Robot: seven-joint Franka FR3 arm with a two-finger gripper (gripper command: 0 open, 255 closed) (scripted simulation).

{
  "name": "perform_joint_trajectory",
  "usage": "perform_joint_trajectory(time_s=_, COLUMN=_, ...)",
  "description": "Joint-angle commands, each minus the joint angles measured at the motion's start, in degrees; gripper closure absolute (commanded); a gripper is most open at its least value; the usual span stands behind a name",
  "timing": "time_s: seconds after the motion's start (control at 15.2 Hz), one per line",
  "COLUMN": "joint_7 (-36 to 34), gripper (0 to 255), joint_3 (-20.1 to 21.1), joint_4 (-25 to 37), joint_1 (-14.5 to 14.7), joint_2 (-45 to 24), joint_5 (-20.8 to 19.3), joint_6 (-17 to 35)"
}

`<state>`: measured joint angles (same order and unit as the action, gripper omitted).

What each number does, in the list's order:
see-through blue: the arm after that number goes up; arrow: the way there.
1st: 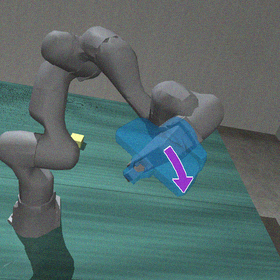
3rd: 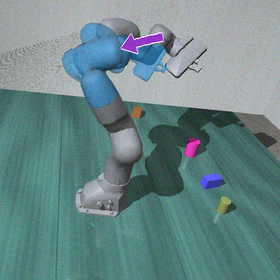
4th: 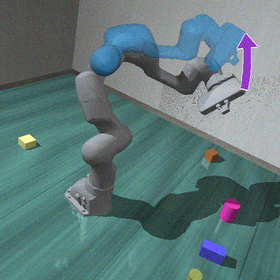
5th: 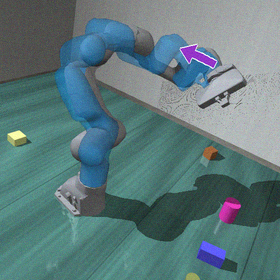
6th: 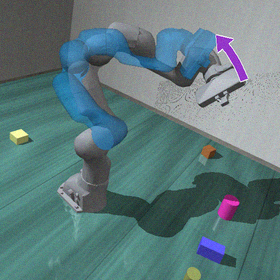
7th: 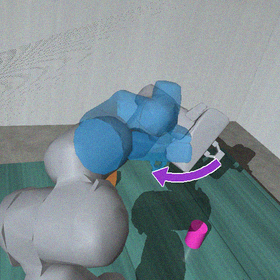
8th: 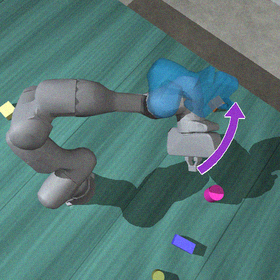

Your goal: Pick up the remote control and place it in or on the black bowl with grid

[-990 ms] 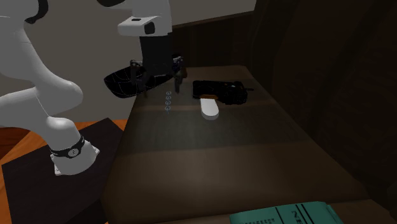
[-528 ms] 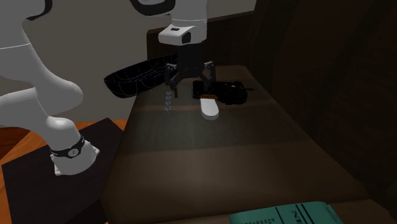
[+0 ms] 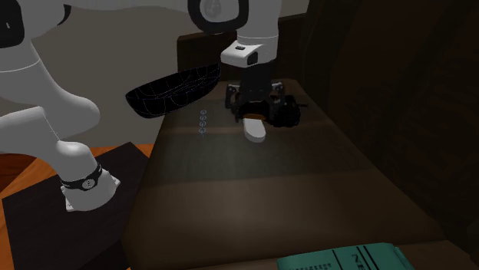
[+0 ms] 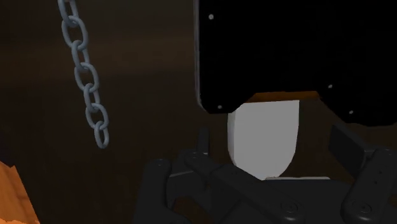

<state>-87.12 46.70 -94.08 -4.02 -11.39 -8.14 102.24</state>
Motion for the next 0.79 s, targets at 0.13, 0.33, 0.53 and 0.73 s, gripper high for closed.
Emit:
perform_joint_trajectory(time_s=0.13, joint_7=-0.4, gripper=0, joint_3=-0.2, joint_4=-3.5, joint_1=0.0, joint_2=-0.6, joint_5=-0.2, joint_6=2.8)
perform_joint_trajectory(time_s=0.33, joint_7=-0.4, gripper=0, joint_3=-0.2, joint_4=-3.9, joint_1=0.0, joint_2=-0.6, joint_5=-0.3, joint_6=3.2)
perform_joint_trajectory(time_s=0.53, joint_7=-0.4, gripper=0, joint_3=-0.2, joint_4=-3.9, joint_1=0.0, joint_2=-0.6, joint_5=-0.3, joint_6=3.2)
perform_joint_trajectory(time_s=0.73, joint_7=-0.4, gripper=255, joint_3=-0.2, joint_4=-3.9, joint_1=0.0, joint_2=-0.6, joint_5=-0.3, joint_6=3.2)
